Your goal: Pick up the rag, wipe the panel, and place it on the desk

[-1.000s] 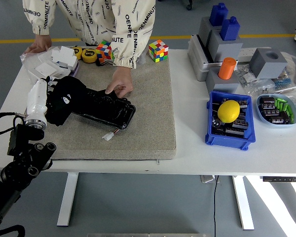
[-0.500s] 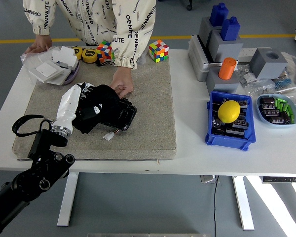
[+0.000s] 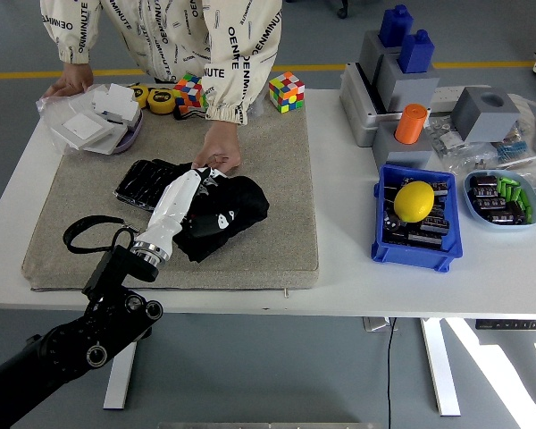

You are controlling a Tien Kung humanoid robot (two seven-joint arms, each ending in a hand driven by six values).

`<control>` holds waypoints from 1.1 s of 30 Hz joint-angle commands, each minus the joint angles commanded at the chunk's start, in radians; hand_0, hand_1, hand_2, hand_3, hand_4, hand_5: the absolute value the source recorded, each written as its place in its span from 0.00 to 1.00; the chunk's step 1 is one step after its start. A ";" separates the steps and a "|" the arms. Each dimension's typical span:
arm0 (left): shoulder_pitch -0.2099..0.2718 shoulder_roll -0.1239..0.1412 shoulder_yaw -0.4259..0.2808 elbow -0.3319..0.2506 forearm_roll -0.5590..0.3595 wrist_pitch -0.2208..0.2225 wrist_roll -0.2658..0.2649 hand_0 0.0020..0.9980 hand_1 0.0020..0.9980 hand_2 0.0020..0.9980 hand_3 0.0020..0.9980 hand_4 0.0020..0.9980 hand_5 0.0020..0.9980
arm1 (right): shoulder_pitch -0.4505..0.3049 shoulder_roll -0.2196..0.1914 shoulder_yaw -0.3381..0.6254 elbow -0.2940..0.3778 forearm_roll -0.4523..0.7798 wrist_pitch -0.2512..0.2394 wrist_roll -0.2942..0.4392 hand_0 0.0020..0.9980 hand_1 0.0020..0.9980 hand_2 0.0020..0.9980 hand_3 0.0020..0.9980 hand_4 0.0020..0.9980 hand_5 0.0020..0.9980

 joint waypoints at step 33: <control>-0.037 -0.020 -0.283 0.267 0.052 0.024 -0.067 0.27 0.25 0.30 0.55 0.68 0.00 | 0.001 0.001 -0.005 0.002 0.005 0.000 0.000 0.54 0.56 0.49 0.52 0.89 0.35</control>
